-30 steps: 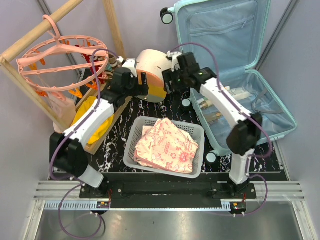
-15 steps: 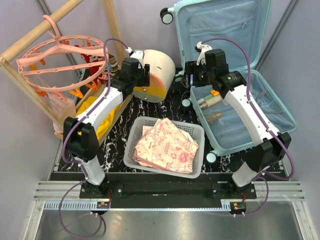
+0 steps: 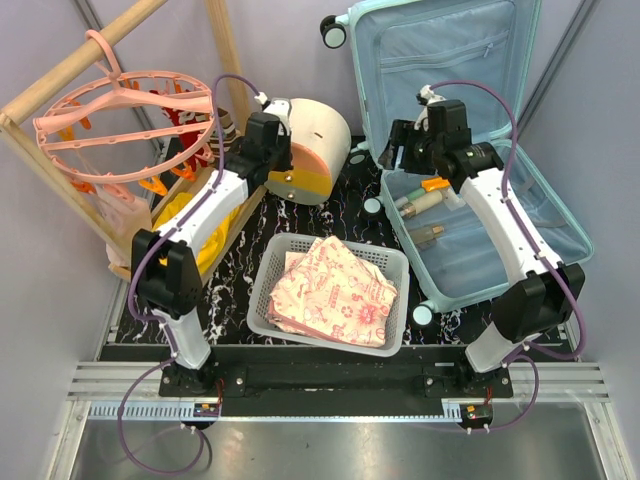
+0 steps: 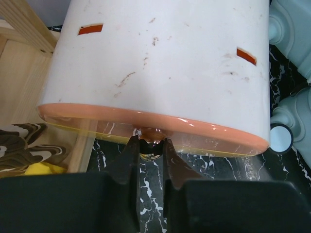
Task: Open, take out, and arrange the luggage
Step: Open the drawer in the storage box.
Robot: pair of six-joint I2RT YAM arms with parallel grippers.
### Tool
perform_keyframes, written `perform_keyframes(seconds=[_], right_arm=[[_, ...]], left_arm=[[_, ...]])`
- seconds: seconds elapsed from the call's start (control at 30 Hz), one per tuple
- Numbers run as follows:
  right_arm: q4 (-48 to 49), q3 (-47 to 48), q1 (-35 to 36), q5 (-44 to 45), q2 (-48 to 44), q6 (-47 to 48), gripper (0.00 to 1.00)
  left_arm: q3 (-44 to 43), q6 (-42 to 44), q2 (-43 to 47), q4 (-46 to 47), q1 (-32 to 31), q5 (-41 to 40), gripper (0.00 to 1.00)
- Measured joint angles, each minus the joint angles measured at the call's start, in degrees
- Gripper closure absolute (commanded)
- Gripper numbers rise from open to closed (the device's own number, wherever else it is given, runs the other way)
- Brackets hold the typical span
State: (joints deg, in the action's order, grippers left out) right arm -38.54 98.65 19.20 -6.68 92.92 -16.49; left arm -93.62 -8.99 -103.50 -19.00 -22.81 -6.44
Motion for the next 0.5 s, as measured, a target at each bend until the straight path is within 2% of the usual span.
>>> perform_keyframes(seconds=[0.2, 0.5], right_arm=[[-0.1, -1.6, -5.0, 0.2, 0.0, -3.3, 0.23], [0.0, -1.9, -6.1, 0.6, 0.0, -4.8, 0.23]], left_arm=[[4.4, -0.3, 3.1, 2.0, 0.0, 0.0, 0.99], [13.7, -1.8, 12.3, 1.9, -1.0, -0.7, 1.0]])
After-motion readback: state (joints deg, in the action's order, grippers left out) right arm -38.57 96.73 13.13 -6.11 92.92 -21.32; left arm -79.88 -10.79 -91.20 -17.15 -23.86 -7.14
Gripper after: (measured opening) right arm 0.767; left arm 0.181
